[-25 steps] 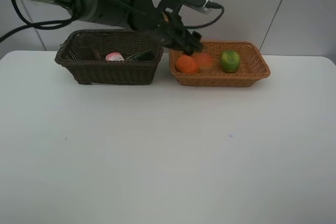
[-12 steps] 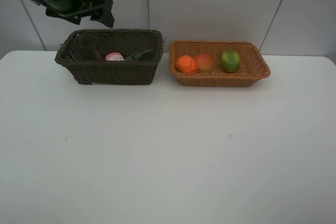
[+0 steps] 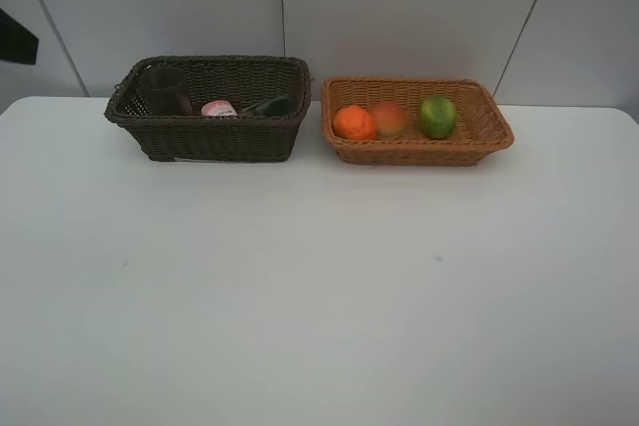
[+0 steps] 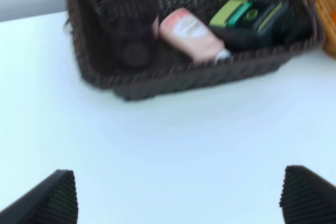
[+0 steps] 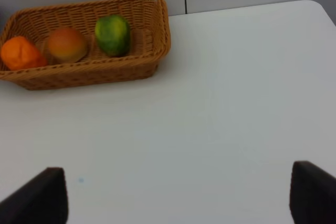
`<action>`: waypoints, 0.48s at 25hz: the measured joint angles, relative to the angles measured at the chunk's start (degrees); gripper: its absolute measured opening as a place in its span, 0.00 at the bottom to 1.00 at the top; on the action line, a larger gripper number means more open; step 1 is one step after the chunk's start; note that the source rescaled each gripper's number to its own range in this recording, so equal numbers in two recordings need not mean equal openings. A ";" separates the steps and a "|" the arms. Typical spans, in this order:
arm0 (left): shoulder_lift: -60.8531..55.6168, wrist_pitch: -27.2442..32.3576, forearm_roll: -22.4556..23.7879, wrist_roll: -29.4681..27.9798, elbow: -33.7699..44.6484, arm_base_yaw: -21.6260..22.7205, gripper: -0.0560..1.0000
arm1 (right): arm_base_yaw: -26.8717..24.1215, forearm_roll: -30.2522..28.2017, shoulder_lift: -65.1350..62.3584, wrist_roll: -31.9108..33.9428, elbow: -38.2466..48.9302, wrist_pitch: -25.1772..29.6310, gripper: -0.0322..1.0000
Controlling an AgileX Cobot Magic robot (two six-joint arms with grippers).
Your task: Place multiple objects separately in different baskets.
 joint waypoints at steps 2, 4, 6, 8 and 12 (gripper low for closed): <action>-6.28 3.52 0.35 0.00 2.38 0.00 1.00 | 0.00 0.00 0.00 -0.05 0.00 0.00 0.86; -12.99 6.08 0.39 0.00 4.43 0.00 1.00 | 0.00 0.00 0.00 -0.05 0.00 0.00 0.86; -18.91 8.12 0.39 -0.05 6.48 0.00 1.00 | 0.00 0.00 0.00 -0.05 0.00 0.00 0.86; -24.84 9.82 0.11 -0.11 8.17 0.00 1.00 | 0.00 0.00 0.00 -0.05 0.00 0.00 0.86; -33.56 14.59 -1.63 -0.18 9.82 0.00 1.00 | 0.00 0.00 0.00 -0.05 0.00 0.00 0.86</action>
